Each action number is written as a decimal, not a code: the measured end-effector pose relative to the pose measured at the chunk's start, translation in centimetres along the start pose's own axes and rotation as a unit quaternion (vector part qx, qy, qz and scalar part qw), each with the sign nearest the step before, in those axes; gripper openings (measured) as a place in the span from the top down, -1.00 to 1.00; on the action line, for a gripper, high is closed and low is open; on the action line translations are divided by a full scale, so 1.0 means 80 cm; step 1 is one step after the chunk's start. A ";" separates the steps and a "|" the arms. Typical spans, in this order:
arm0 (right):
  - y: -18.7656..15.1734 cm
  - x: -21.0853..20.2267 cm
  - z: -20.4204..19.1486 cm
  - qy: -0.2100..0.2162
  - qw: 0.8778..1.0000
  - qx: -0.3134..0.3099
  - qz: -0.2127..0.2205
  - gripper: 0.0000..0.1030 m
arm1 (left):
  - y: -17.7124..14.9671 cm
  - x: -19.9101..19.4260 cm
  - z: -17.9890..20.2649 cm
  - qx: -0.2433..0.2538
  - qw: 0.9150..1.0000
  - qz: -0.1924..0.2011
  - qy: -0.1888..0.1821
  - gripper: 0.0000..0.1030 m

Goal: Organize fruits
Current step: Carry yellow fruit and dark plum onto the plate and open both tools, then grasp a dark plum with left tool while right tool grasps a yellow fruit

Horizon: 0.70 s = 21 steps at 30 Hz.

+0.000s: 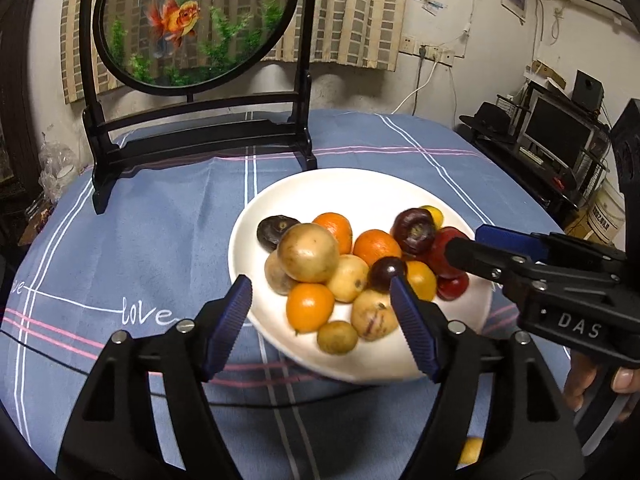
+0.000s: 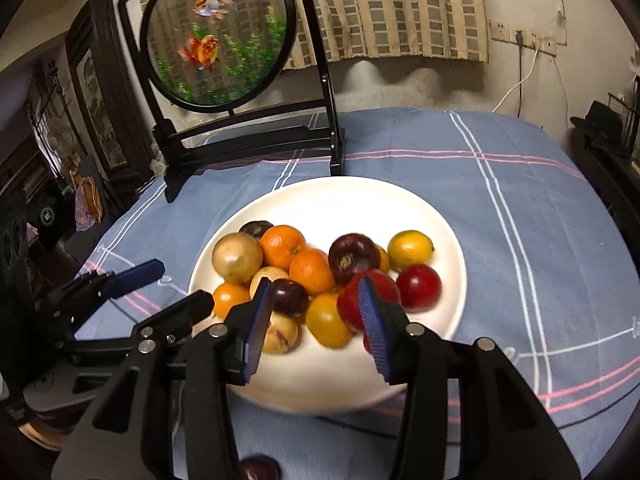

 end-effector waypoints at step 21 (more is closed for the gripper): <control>-0.122 -0.084 0.004 -0.021 0.999 -0.021 -0.029 0.11 | -0.078 -0.081 0.038 0.004 1.000 -0.004 -0.010 -0.57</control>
Point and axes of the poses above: each gripper's, at about its wrist camera, not at the fingertips, and x roughly the way its jaws point, z to its right, y to its top, the point moved 3 cm from there along x, roughly the way its jaws point, and after that the axes turned 1 degree about -y, right-handed, at the moved point
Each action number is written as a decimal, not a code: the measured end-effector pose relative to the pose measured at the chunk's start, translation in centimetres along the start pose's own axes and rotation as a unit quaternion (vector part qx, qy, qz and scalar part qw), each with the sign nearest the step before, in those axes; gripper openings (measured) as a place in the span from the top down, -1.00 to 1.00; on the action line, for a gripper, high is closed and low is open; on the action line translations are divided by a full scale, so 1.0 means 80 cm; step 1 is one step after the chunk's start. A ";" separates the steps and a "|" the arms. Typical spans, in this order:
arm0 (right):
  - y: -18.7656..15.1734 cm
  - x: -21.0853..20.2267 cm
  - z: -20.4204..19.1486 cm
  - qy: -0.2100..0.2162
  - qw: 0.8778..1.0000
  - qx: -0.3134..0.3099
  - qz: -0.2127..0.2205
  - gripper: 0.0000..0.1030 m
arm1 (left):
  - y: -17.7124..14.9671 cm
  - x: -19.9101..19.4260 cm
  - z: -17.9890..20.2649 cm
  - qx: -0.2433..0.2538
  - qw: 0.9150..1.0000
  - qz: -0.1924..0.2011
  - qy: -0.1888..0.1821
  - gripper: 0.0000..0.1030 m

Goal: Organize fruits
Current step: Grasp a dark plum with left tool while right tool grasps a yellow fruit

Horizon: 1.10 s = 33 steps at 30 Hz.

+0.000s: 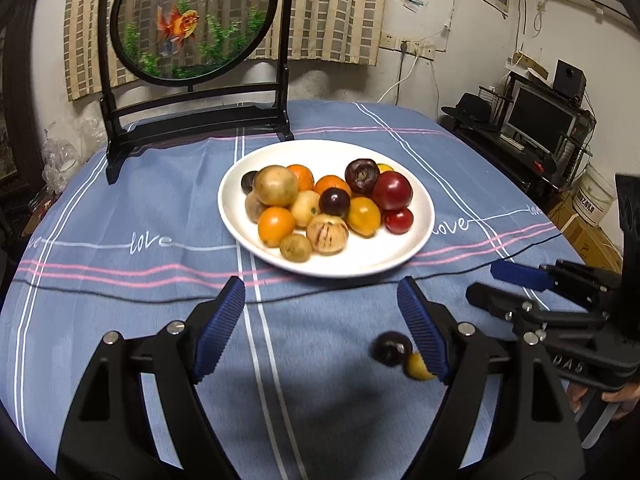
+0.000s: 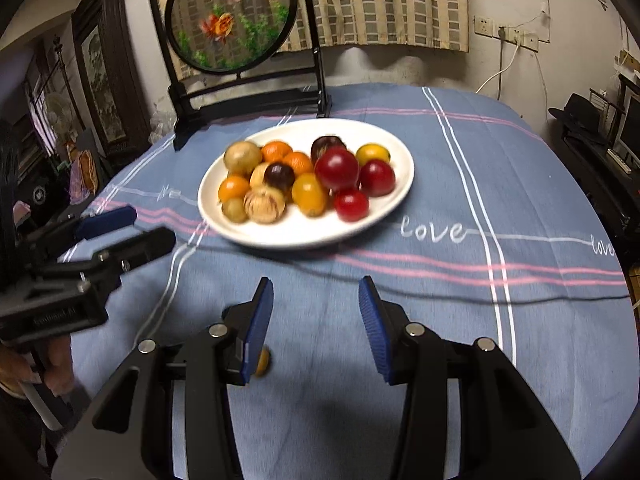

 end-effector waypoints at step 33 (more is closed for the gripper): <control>-0.044 0.060 -0.069 -0.023 0.992 -0.095 -0.076 0.18 | -0.044 0.016 -0.030 -0.027 0.998 -0.048 0.012 -0.65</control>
Point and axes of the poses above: each gripper's, at about its wrist camera, not at the fingertips, and x roughly the way its jaws point, z to its right, y to its top, the point moved 3 cm from there along x, roughly the way its jaws point, and after that the axes turned 1 degree about -y, right-handed, at the moved point
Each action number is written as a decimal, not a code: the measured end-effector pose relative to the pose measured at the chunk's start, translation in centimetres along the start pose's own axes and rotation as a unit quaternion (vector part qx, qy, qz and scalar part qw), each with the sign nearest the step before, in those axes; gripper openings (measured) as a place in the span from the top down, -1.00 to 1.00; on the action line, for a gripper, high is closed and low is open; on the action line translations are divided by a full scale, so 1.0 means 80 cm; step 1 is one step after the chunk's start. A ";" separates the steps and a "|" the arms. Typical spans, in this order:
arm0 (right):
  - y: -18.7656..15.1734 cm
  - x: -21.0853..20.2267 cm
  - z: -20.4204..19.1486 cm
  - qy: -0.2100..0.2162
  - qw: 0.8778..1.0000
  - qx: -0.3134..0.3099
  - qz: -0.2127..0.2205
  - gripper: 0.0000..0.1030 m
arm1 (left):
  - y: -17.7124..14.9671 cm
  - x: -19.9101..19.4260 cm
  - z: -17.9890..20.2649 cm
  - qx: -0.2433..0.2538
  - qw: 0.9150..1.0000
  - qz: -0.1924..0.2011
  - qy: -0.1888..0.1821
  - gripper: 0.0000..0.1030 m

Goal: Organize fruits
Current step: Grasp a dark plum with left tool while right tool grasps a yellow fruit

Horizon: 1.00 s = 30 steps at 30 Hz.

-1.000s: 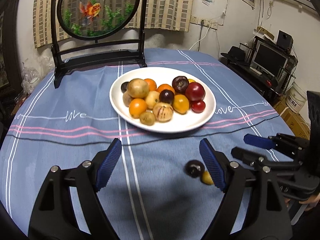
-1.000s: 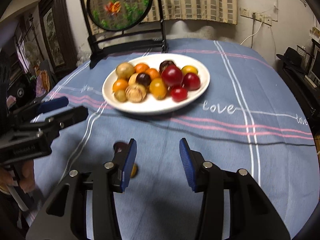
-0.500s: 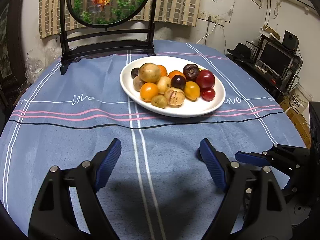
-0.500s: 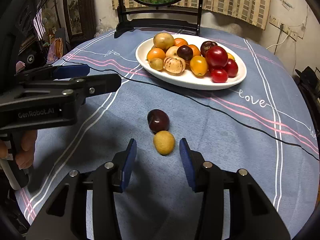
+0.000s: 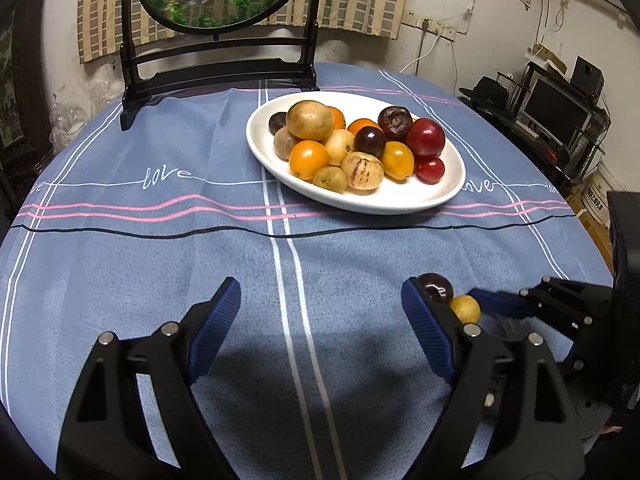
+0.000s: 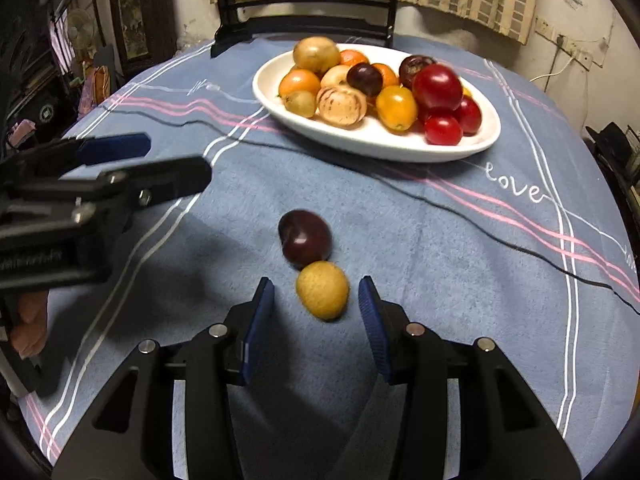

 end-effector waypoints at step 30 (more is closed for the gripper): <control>-0.028 -0.029 0.106 0.003 0.989 0.142 0.038 0.50 | -0.012 0.062 0.095 0.080 0.995 -0.061 -0.025 -0.14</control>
Point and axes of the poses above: each gripper's, at about its wrist camera, not at the fingertips, and x roughly the way its jaws point, z to its right, y to its top, the point moved 3 cm from there along x, roughly the way its jaws point, and after that the axes turned 1 degree about -y, right-handed, at the moved point
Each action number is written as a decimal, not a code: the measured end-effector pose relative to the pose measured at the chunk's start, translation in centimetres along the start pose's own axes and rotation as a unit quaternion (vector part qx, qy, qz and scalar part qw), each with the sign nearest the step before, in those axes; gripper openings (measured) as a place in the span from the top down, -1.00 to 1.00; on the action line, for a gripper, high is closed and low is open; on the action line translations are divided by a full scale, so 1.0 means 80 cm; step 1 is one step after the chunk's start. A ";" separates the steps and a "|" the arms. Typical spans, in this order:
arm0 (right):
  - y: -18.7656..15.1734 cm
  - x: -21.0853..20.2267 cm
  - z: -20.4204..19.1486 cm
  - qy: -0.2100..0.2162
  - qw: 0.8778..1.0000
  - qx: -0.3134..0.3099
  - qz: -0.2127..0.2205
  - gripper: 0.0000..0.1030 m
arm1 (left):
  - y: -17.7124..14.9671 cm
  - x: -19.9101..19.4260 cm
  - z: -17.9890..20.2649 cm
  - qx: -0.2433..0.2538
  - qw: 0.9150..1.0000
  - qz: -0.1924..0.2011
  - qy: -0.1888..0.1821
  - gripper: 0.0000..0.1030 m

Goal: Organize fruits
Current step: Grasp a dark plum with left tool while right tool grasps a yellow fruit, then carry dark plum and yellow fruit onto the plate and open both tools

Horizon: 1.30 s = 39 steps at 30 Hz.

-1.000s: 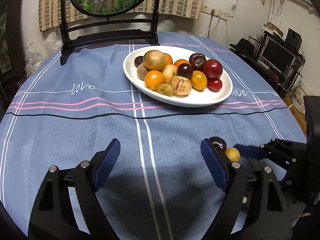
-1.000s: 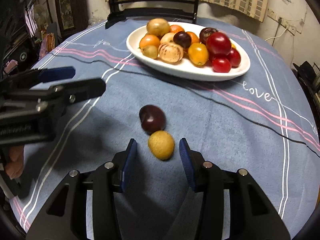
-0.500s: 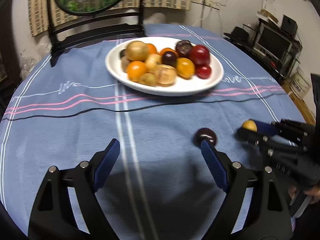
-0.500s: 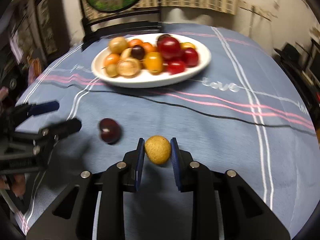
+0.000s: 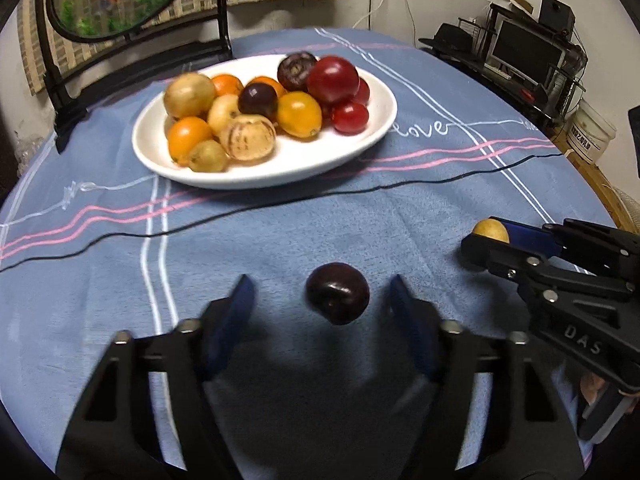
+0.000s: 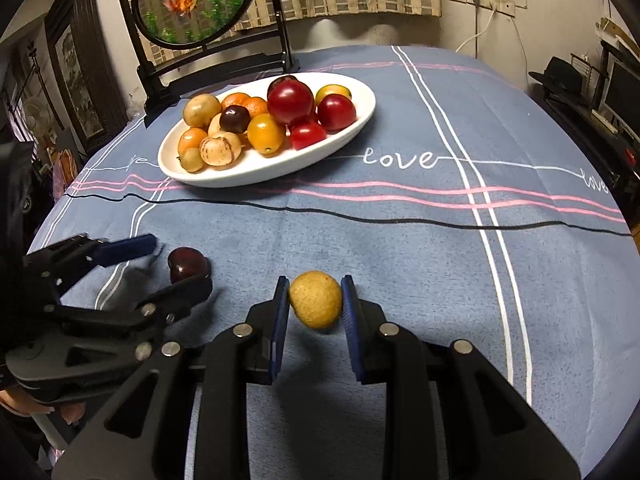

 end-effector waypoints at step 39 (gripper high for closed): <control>0.109 0.011 -0.073 0.068 0.996 -0.043 0.040 0.49 | 0.089 -0.041 -0.090 -0.021 0.997 0.073 -0.008 0.38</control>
Point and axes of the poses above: each gripper's, at about its wrist camera, not at the fingertips, and x roughly the way its jaws point, z to its right, y to its top, the point moved 3 cm from there along x, roughly the way its jaws point, and after that the axes turned 1 degree about -y, right-handed, at the moved point
